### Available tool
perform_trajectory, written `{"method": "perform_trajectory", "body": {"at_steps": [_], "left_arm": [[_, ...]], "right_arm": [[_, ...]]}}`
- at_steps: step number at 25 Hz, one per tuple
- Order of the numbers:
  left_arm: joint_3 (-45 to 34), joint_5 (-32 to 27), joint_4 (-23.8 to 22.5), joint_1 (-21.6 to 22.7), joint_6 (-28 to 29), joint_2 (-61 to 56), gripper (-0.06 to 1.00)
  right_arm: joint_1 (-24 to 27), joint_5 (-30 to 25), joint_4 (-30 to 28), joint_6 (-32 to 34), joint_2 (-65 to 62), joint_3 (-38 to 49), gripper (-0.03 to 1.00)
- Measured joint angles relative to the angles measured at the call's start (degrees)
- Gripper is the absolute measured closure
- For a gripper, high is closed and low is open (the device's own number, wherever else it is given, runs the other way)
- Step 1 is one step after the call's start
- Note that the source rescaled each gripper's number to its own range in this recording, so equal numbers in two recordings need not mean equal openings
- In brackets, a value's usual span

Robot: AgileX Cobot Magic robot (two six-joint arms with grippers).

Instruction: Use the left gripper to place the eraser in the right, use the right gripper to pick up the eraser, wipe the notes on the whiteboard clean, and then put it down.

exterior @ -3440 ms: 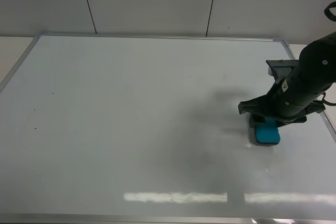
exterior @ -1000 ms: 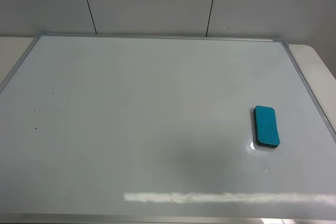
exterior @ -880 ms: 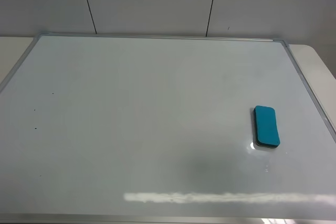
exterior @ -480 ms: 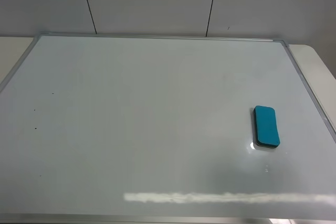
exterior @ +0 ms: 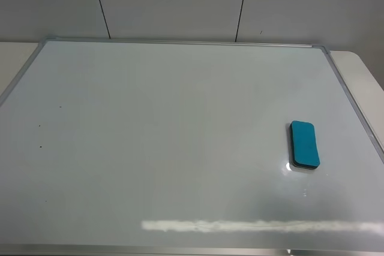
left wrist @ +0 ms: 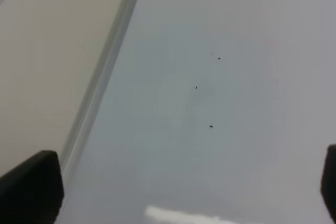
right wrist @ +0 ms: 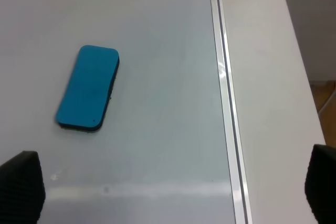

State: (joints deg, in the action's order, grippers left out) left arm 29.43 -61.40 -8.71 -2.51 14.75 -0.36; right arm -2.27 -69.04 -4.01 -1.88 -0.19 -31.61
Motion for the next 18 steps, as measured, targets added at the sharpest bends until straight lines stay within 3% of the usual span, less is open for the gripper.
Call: {"method": "perform_trajectory", "body": {"at_steps": [9,18], "left_arm": [[0.00,0.00,0.00,0.00,0.00,0.00,-0.06],[0.00,0.00,0.00,0.00,0.00,0.00,-0.06]], "right_arm": [[2.12,1.15,0.00,-0.23,0.00,0.00,-0.03],[2.12,1.15,1.09,4.42,0.00,0.00,-0.03]]}}
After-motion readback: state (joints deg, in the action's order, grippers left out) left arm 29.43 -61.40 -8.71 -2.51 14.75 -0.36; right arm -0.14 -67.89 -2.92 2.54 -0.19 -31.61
